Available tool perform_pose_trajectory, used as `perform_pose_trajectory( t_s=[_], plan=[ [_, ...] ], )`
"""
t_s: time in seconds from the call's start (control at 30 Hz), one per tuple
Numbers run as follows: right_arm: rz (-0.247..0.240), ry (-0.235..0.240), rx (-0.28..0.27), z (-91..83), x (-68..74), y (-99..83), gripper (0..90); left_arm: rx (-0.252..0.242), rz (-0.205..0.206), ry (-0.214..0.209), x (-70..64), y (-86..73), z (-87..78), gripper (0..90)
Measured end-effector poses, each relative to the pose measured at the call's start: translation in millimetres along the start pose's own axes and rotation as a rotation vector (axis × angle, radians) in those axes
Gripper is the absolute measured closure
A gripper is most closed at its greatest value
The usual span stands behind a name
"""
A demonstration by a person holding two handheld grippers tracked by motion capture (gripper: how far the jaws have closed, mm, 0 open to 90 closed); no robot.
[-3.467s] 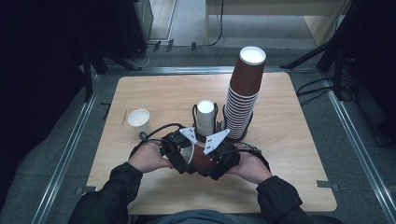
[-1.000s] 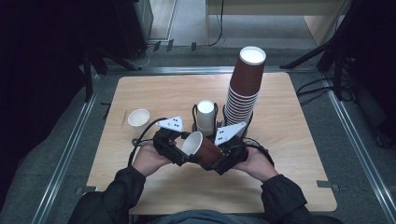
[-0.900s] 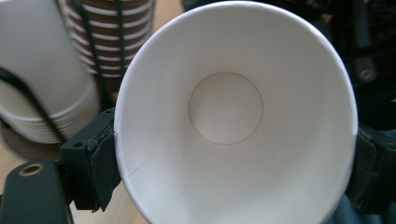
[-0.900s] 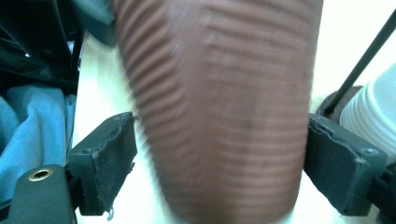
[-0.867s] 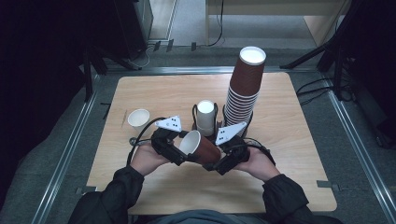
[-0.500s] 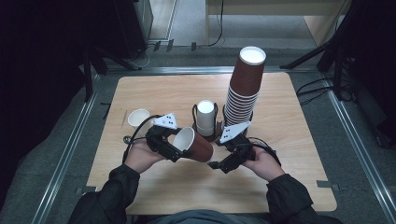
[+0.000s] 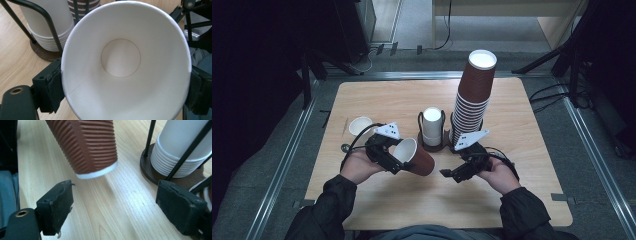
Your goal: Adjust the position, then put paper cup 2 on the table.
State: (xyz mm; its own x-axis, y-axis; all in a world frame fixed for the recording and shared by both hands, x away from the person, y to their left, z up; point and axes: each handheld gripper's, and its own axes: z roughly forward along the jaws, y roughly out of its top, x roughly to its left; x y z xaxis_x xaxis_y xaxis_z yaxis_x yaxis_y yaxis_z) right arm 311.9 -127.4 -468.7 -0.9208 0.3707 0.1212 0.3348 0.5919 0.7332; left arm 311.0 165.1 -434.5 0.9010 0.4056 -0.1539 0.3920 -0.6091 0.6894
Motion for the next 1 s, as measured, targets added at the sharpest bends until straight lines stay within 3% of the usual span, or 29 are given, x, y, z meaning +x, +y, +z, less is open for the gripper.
perform_pose_trajectory(
  t_s=[0.13,0.3,0.4,0.63,1.0],
  plan=[
    [0.000,-0.010,-0.008,-5.7,-0.8,-3.7,14.9,0.038,0.012,0.025,0.1,0.1,-3.7,9.5],
    [-0.005,-0.024,0.005,-7.3,-0.8,-7.5,15.1,0.078,-0.001,0.019,4.4,-3.3,-7.4,9.5],
    [-0.004,-0.025,0.007,-7.3,-1.5,-8.0,15.1,0.094,-0.005,0.045,6.9,-6.3,-11.5,9.5],
    [-0.002,-0.029,0.015,-7.1,-3.9,-7.9,15.1,0.090,-0.044,0.100,14.8,-14.4,-25.4,9.4],
    [0.000,-0.045,0.023,-10.3,-7.8,-9.0,15.2,0.124,-0.092,0.118,25.6,-28.5,-42.7,9.2]
  ],
)
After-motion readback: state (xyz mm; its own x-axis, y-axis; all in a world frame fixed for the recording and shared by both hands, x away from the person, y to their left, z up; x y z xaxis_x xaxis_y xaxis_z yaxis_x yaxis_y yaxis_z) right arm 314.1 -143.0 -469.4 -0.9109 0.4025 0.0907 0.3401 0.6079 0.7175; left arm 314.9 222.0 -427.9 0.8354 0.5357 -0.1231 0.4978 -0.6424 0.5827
